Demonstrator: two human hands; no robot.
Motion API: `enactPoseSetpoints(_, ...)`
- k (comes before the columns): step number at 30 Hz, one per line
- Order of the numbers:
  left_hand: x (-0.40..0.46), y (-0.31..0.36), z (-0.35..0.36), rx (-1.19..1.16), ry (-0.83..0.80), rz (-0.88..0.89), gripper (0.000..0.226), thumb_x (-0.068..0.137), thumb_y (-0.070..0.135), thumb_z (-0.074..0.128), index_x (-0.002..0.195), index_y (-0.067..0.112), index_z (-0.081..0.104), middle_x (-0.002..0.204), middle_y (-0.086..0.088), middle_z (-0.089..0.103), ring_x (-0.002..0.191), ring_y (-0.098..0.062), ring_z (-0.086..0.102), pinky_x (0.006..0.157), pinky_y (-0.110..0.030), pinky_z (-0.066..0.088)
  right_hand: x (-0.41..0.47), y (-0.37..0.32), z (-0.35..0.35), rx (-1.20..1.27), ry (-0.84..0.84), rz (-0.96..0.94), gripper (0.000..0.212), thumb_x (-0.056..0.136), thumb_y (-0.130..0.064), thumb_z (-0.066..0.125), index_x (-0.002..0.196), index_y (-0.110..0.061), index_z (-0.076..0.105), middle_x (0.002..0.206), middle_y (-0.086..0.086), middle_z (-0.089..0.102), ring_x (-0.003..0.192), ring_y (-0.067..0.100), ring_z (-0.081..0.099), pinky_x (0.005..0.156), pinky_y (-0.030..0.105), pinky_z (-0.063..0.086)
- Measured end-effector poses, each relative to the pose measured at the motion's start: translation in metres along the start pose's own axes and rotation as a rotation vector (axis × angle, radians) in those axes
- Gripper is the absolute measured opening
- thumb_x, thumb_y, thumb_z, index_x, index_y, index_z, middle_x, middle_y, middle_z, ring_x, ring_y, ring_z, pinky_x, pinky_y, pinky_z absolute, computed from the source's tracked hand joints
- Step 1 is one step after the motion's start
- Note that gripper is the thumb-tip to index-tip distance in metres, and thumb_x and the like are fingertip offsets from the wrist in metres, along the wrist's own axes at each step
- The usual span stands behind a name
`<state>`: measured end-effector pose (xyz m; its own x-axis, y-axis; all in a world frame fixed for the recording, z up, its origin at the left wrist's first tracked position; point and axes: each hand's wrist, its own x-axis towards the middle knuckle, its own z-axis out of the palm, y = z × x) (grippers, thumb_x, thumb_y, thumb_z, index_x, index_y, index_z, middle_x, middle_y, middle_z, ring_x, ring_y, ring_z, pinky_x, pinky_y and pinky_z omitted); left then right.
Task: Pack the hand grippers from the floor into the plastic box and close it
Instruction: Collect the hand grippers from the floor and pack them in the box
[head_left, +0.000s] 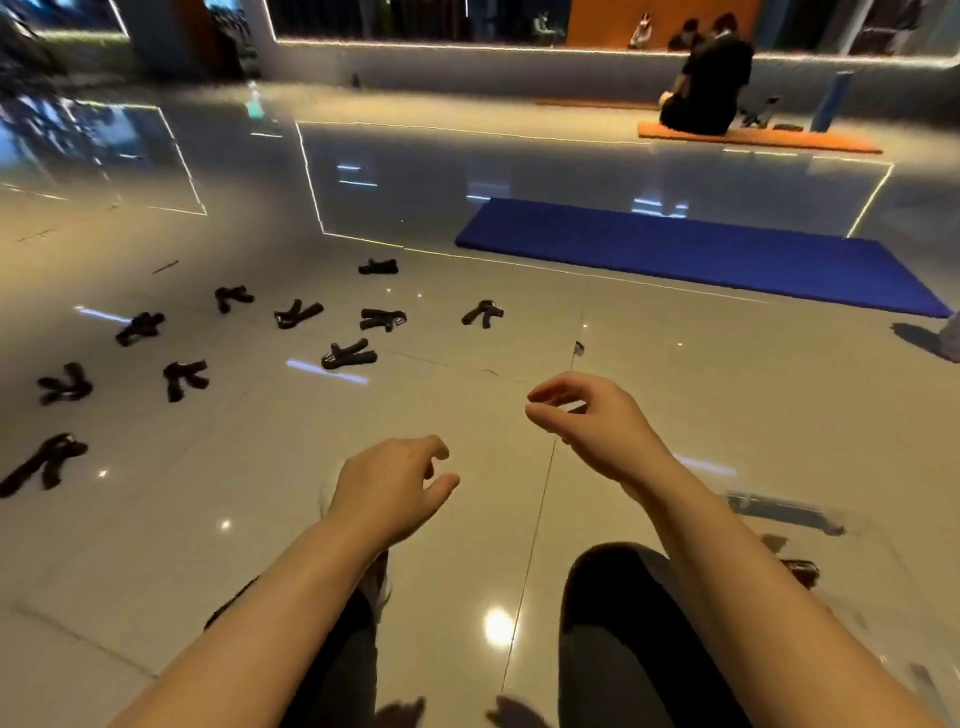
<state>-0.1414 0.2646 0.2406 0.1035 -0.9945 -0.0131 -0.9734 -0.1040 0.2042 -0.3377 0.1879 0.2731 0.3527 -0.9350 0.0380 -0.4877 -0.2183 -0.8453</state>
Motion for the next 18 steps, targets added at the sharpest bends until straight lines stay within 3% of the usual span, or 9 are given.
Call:
enactPoseSetpoints(4,0.011,-0.079,-0.019,-0.135,0.036,-0.097,0.038,0.087,0.053,0.053,0.119,0.034,0.055,0.103,0.016,0.060,0.094,-0.007,0.057,0.080,-0.031,0.051,0.056,-0.036,0.065,-0.087,-0.124,-0.049,0.024,0.086,-0.031,0.064,0.109,-0.024,0.063,0.105,-0.005,0.064,0.088,0.008,0.061,0.075,0.027,0.053)
enactPoseSetpoints(11,0.039,-0.146,-0.045,-0.148,0.058,-0.131,0.035,0.087,0.054,0.052,0.117,0.035,0.055,0.096,0.019,0.057,0.092,-0.006,0.056,0.079,-0.030,0.049,0.104,-0.101,0.119,-0.301,-0.178,-0.198,0.030,0.088,-0.036,0.061,0.115,-0.024,0.060,0.115,-0.005,0.061,0.103,0.010,0.056,0.087,0.031,0.050)
enactPoseSetpoints(18,0.109,-0.197,-0.061,-0.176,0.016,-0.128,0.035,0.087,0.050,0.055,0.116,0.030,0.057,0.099,0.013,0.061,0.092,-0.008,0.057,0.080,-0.030,0.050,0.162,-0.090,0.130,-0.227,-0.099,-0.020,0.028,0.089,-0.030,0.061,0.115,-0.019,0.059,0.111,0.001,0.064,0.088,0.008,0.058,0.068,0.017,0.046)
